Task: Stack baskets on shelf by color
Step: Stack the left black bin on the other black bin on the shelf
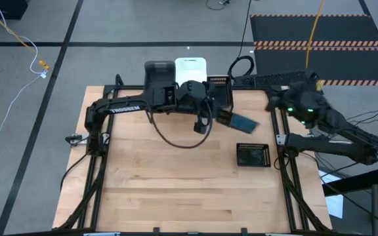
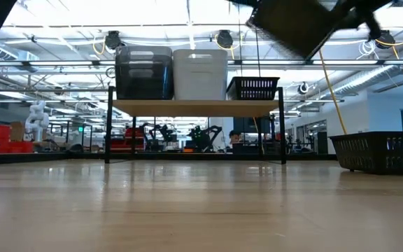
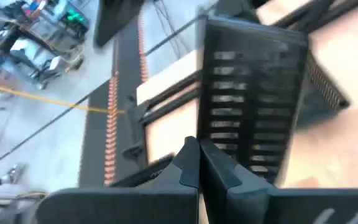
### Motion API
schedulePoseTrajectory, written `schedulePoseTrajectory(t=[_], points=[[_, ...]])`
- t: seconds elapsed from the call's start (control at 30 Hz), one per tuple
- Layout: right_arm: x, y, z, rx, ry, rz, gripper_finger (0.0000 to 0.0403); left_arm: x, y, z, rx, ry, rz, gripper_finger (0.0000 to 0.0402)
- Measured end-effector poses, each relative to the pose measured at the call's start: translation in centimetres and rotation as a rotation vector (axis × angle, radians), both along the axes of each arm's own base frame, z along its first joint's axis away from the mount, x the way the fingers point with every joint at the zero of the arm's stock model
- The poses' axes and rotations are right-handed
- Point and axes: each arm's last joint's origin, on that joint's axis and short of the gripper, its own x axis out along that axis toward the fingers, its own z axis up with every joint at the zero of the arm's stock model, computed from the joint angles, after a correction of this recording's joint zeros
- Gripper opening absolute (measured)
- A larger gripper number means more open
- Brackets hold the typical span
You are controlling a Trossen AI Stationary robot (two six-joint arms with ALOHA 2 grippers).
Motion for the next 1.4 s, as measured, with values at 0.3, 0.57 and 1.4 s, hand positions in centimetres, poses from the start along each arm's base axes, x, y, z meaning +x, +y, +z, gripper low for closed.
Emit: schedulePoseTrajectory(t=[0.3,0.57,1.4], points=[[-2.2,0.6,0.6,-0.055,-0.075,-0.068,0.0047,0.3,3.0,-0.4,-0.029,-0.039,0.208,0.0001],[-2.2,0.6,0.7,-0.058,-0.073,-0.089,0.0047,0.8,4.2,-1.4,0.031,-0.035,0.387,0.0001],[-1.5,0.3,0.1,-0.030,-0.005,-0.095,0.0047,3.0,1.7,-5.1,0.267,0.114,0.518,0.0047]])
